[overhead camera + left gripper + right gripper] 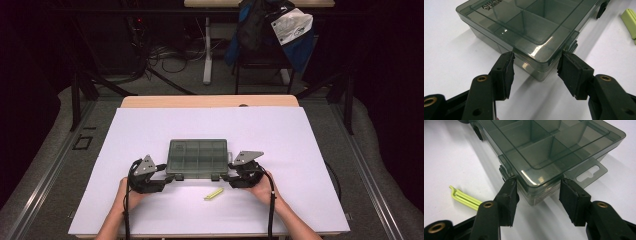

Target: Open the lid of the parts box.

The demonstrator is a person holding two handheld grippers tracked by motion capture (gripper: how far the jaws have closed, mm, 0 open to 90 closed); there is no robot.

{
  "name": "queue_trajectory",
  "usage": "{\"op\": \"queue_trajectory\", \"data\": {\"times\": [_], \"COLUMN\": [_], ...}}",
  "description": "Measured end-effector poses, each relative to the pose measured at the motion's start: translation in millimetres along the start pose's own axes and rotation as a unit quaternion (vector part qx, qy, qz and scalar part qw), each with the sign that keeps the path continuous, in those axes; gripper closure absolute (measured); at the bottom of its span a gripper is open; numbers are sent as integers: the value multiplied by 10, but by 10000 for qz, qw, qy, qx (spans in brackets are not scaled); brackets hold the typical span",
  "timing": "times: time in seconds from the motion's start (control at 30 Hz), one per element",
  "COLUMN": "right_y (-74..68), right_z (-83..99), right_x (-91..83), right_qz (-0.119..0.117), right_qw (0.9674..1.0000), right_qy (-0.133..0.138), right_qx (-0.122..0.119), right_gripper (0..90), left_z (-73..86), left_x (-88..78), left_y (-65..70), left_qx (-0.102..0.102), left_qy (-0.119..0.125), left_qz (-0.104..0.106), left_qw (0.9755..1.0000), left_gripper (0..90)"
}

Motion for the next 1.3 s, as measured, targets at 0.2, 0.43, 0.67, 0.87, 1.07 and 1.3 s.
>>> {"op": "queue_trajectory", "data": {"times": [0.2, 0.43, 0.67, 0.87, 1.07, 1.3], "right_y": [-3, -4, -4, -8, -8, 0], "right_z": [-2, -1, -1, -26, -17, -29], "right_x": [-11, -13, -25, -67, -59, -68], "right_qz": [-42, -56, -48, -102, -83, -71], "right_qw": [10000, 10000, 10000, 9999, 10000, 9999], "right_qy": [-13, -17, -26, 53, 44, 89], "right_qx": [27, 39, 9, 8, 6, 28], "right_gripper": [492, 507, 519, 538, 538, 562], "left_z": [-4, -4, -8, -18, -30, -78], "left_x": [-7, -6, -12, -10, -26, -56], "left_y": [-5, -2, 0, 15, -6, 15], "left_qx": [1, -3, 4, 67, 18, 107], "left_qy": [19, 19, 39, 44, 116, 249], "left_qz": [-8, -16, -40, -59, -109, -224], "left_qw": [10000, 10000, 10000, 10000, 9999, 9994], "left_gripper": [449, 446, 452, 454, 404, 370]}}
Point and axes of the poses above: each handheld gripper's, and its own axes: x roughly forward along the jaws, z roughly out of its underside, y roughly to its right, the point moved 10 cm from there along x, roughly forward along the jaws, and after that the axes turned 9 degrees about -y, right-handed, at the moved point
